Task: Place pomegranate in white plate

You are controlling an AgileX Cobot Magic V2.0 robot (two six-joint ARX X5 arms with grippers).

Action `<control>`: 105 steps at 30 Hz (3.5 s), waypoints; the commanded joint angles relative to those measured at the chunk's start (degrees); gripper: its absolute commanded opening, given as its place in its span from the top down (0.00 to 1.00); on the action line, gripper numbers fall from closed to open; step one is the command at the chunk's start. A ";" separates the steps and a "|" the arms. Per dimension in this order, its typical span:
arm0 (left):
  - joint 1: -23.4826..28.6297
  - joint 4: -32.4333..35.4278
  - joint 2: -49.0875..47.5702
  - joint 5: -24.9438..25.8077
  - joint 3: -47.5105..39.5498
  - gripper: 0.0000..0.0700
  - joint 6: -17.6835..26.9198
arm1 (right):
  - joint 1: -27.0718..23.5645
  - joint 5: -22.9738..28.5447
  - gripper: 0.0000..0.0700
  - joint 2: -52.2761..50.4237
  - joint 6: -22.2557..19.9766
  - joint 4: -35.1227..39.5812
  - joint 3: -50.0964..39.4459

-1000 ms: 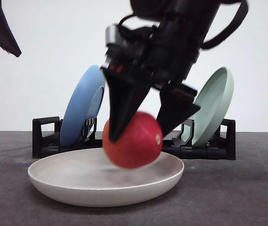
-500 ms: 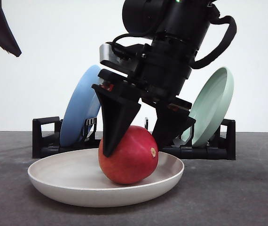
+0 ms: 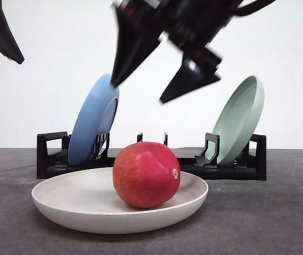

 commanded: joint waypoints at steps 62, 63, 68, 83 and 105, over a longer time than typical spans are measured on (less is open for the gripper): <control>7.26 19.08 -13.82 -1.08 -17.49 0.96 2.21 | -24.55 -0.50 0.95 -28.84 -1.28 -2.48 -20.79; 8.06 20.39 -15.62 -1.82 -19.21 0.96 1.99 | -24.55 -0.50 0.95 -28.84 -1.29 -2.48 -20.79; 11.69 22.09 -24.81 -7.41 -26.05 0.96 1.49 | -24.55 -0.51 0.95 -28.84 -1.30 -2.48 -20.79; 16.21 21.78 -43.98 -11.72 -38.51 0.96 1.92 | -24.55 -0.50 0.95 -28.84 -1.30 -2.48 -20.79; 16.15 20.50 -50.41 -13.14 -43.74 0.96 1.90 | -24.51 -0.52 0.95 -28.84 -1.28 -2.48 -20.79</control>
